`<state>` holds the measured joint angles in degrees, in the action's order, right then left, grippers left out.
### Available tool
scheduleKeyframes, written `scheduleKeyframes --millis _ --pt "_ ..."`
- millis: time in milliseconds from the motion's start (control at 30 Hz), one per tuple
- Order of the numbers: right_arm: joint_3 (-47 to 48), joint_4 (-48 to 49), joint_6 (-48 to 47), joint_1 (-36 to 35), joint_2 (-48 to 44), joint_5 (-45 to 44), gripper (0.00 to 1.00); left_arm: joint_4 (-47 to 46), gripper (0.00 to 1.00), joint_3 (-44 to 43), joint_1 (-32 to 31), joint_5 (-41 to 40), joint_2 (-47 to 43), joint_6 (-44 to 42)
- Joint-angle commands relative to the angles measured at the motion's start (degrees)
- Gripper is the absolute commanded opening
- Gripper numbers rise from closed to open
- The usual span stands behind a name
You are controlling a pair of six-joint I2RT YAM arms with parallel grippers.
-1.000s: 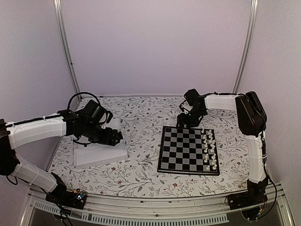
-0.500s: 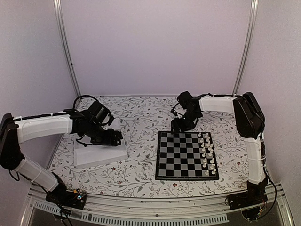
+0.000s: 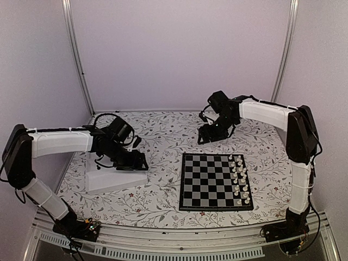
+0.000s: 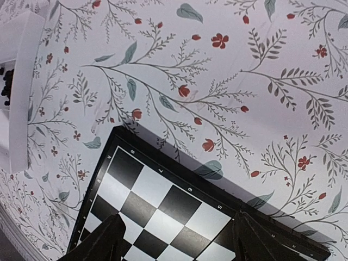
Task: Set up the chess pieces on the board
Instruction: Move the chessboard to the center of the board, then adjust the storage box at the center of the board.
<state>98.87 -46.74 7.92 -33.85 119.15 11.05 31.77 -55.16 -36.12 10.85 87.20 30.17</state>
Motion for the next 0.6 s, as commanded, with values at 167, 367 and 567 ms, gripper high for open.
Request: scheduleKeyframes --millis 167,367,567 --pt "-4.7 0.7 -0.7 -0.3 -9.5 0.9 0.72 -4.7 0.76 0.3 -4.6 7.9 5.5 -4.0" --pt "-6.9 1.4 -0.5 -0.3 -10.5 2.1 0.72 -5.3 0.75 1.2 -9.3 9.1 7.5 -6.4" --pt "-9.2 2.1 0.4 -0.3 -11.5 3.0 0.72 -5.9 0.74 3.5 -14.4 8.4 6.5 -5.3"
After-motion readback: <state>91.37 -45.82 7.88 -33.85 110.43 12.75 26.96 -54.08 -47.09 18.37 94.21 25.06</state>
